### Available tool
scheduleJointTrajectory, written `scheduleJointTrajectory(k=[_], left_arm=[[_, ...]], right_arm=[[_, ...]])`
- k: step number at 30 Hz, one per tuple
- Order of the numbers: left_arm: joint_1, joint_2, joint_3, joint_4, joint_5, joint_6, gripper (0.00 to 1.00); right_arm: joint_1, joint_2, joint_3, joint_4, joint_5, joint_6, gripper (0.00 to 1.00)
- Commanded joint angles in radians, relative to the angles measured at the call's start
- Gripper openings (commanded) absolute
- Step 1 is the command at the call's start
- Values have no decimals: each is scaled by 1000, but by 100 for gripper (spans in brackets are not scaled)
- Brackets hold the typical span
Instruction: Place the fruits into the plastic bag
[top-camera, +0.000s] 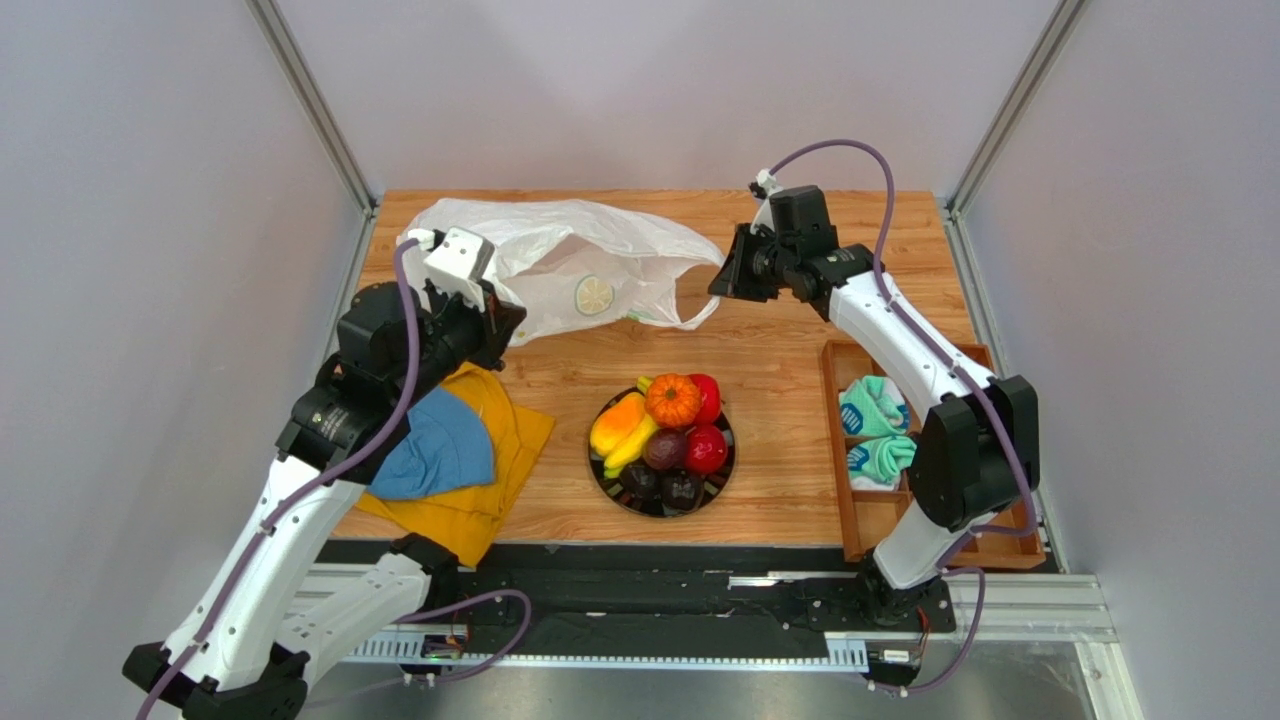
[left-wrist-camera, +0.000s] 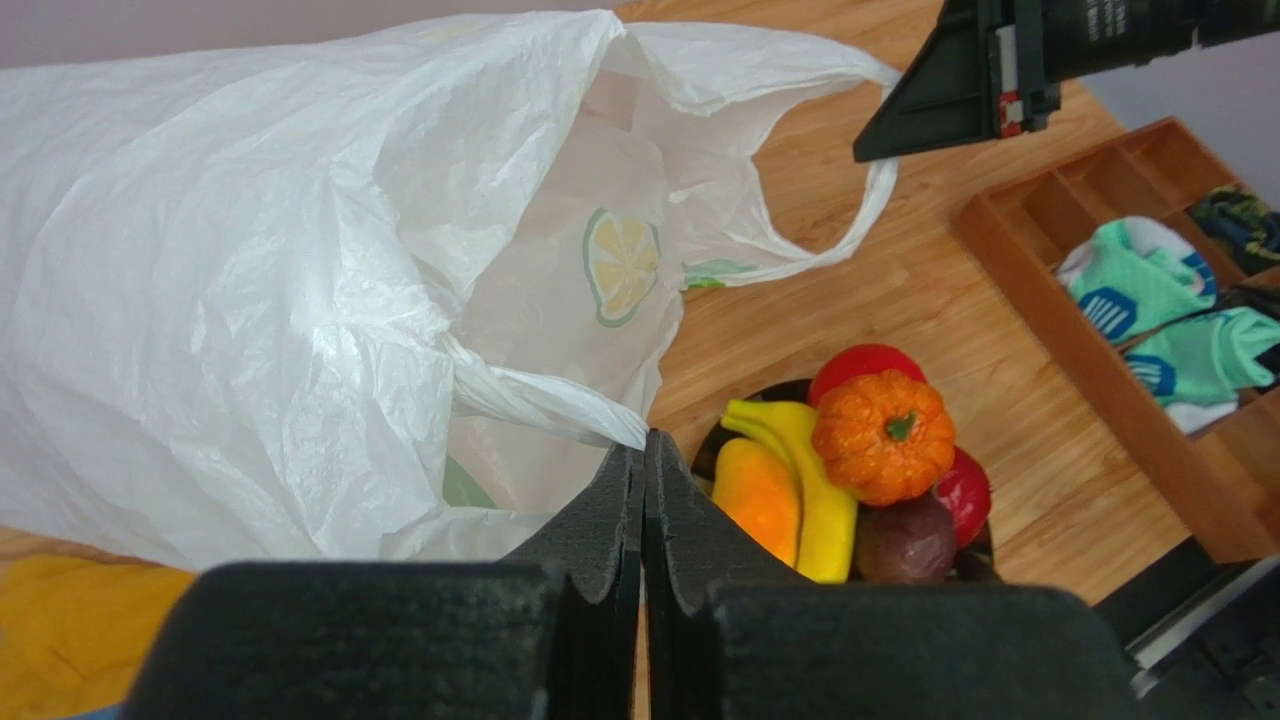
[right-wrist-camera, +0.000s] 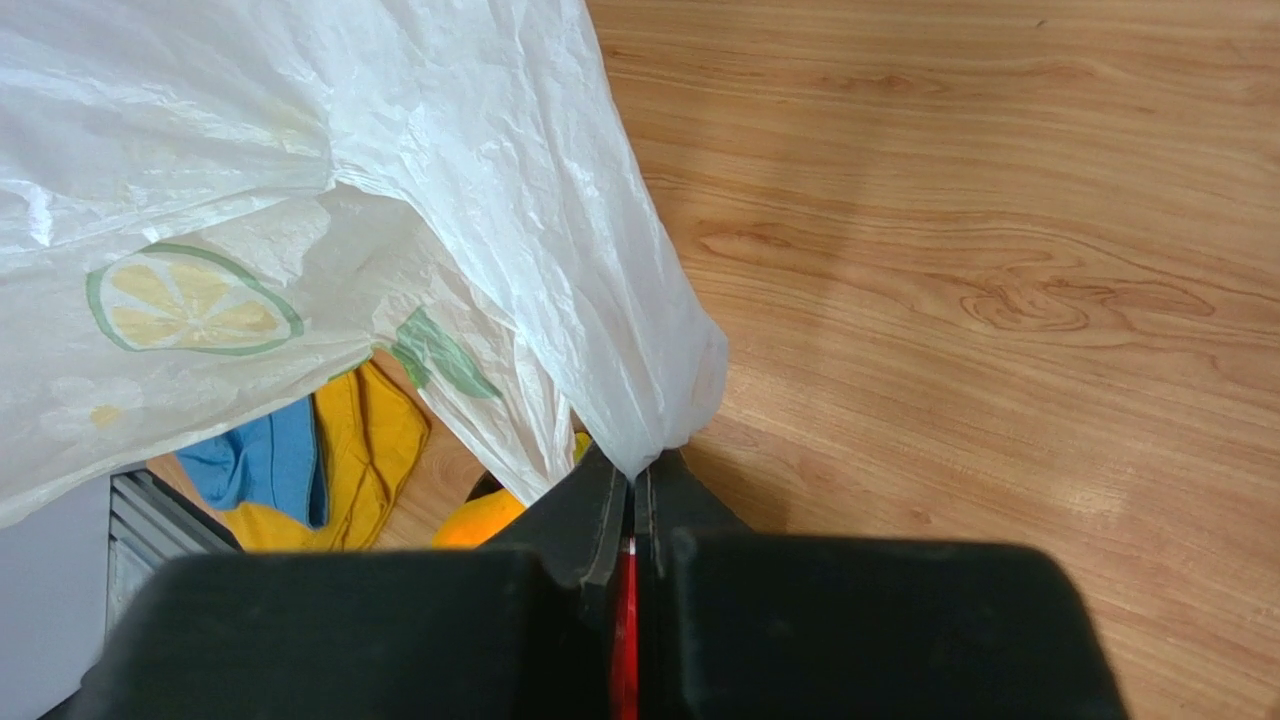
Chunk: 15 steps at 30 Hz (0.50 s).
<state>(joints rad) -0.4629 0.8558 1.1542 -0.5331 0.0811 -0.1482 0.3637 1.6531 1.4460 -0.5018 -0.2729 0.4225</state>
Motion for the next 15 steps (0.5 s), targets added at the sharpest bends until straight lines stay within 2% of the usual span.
scheduleJointTrajectory(k=[1, 5, 8, 11, 12, 14, 15], left_arm=[[-2, 9, -72, 5, -79, 91, 0], [-2, 26, -103, 18, -58, 88, 0], [-2, 23, -116, 30, -44, 85, 0], [-2, 19, -126, 33, -69, 81, 0], [-2, 15, -129, 35, -73, 79, 0], [-2, 11, -136, 42, -72, 75, 0], [-2, 12, -137, 45, -72, 73, 0]], right_arm=[[11, -12, 13, 8, -9, 24, 0], [21, -26, -4, 29, 4, 29, 1], [21, -12, -13, 32, 18, 30, 5], [23, -1, -25, 34, 34, 22, 16], [24, -3, -29, 34, 40, 21, 25], [26, -9, -39, 32, 58, 13, 32], [26, -12, -41, 31, 63, 10, 42]])
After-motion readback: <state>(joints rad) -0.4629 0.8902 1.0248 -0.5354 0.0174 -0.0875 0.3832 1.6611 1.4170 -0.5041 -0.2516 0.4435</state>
